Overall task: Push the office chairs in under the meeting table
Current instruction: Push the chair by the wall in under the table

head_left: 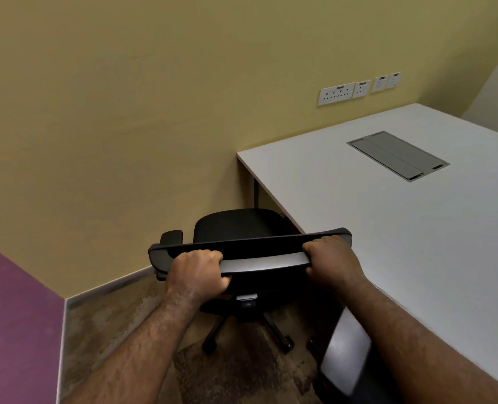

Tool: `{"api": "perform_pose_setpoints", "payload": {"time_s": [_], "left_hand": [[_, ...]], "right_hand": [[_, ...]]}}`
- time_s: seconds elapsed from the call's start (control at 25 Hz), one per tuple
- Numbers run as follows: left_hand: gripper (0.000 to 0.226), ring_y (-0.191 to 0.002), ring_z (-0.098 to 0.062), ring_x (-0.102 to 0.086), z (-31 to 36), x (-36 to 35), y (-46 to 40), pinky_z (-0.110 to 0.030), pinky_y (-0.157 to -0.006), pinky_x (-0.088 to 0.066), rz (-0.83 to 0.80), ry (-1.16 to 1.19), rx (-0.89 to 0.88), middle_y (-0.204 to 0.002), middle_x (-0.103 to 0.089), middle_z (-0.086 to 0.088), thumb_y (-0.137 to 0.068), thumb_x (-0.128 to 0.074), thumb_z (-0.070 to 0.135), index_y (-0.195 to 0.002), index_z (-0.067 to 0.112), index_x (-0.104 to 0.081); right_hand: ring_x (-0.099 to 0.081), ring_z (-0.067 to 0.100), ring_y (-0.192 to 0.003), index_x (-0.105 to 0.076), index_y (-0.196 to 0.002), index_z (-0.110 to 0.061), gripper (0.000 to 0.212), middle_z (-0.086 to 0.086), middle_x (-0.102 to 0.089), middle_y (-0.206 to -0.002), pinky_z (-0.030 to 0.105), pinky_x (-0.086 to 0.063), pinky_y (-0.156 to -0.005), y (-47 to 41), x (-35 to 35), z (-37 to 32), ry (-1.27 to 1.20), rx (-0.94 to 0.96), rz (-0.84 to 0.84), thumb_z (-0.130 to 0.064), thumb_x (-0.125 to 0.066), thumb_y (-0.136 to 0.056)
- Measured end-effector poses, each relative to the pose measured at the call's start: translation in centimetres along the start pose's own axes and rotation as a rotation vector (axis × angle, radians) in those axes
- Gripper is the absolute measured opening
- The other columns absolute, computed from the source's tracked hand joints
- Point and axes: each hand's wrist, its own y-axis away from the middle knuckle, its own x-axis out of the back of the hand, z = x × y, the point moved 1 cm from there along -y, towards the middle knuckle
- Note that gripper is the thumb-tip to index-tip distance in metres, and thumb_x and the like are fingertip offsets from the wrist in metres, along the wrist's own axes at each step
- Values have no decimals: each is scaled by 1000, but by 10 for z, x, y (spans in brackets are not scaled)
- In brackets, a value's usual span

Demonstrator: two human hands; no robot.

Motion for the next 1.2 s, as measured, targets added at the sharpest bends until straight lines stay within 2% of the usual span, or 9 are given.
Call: {"api": "perform_pose_setpoints", "payload": {"time_s": [0.16,0.28,0.36,0.52,0.64,0.88,0.96,1.08,1.2], "left_hand": [[27,-73,-17,-61,-23,-1,3,-27,-60,-33,28,-11,-32,-79,-65,6,-72,-61,40,-93,25,-68],[27,-73,-19,-62,-51,-1,-2,-27,-60,-32,52,1,-90,-79,-68,4,-71,-66,36,-95,24,-71],[26,-66,-20,-62,-68,-1,-7,-26,-58,-31,84,22,-131,-72,-68,3,-66,-72,33,-89,22,-73],[27,-47,-21,-57,-86,-2,-11,-23,-52,-29,121,15,-202,-53,-62,2,-45,-84,26,-70,19,-74],[33,-40,-21,-54,-96,-2,-7,-21,-49,-27,146,1,-235,-48,-58,3,-33,-87,25,-62,19,-71],[26,-52,-24,-60,-123,-5,5,-25,-52,-34,163,36,-292,-58,-65,-1,-51,-82,26,-73,17,-73],[28,-48,-24,-59,-132,-3,7,-25,-49,-38,159,42,-319,-54,-63,-1,-45,-85,24,-69,16,-71],[31,-45,-23,-58,-147,-4,6,-27,-45,-45,135,51,-360,-51,-61,1,-38,-86,22,-63,16,-70],[33,-41,-23,-56,-152,-4,1,-25,-43,-43,112,44,-403,-47,-58,3,-31,-86,21,-56,18,-65]], "right_hand": [[-59,22,-68,-48,-64,-24,11,-2,-63,-66,32,-39,-74,2,-2,-25,8,-16,-35,-26,-58,-62],[-59,21,-66,-46,-64,-24,12,-2,-62,-64,31,-36,-66,2,-3,-50,19,-23,-53,-29,-57,-63],[-60,21,-66,-46,-63,-24,13,-2,-62,-65,31,-30,-63,1,-4,-68,29,-44,-49,-31,-56,-64],[-59,20,-65,-46,-63,-24,14,-3,-62,-64,29,-28,-61,5,-3,-88,41,-109,-19,-33,-57,-65],[-60,19,-64,-47,-62,-24,15,-3,-63,-63,28,-27,-61,8,-3,-103,69,-136,-1,-34,-58,-64],[-56,16,-60,-52,-65,-27,11,-8,-54,-57,29,-30,-60,21,-9,-136,85,-168,26,-37,-56,-64],[-56,16,-61,-54,-67,-27,11,-8,-53,-58,31,-34,-62,27,-10,-148,69,-169,33,-38,-56,-64],[-60,18,-69,-59,-74,-26,17,-5,-63,-69,34,-39,-68,33,-12,-164,23,-177,7,-40,-54,-66],[-59,16,-68,-59,-76,-26,17,-7,-61,-68,35,-44,-74,35,-12,-171,-9,-214,7,-39,-50,-70]]}}
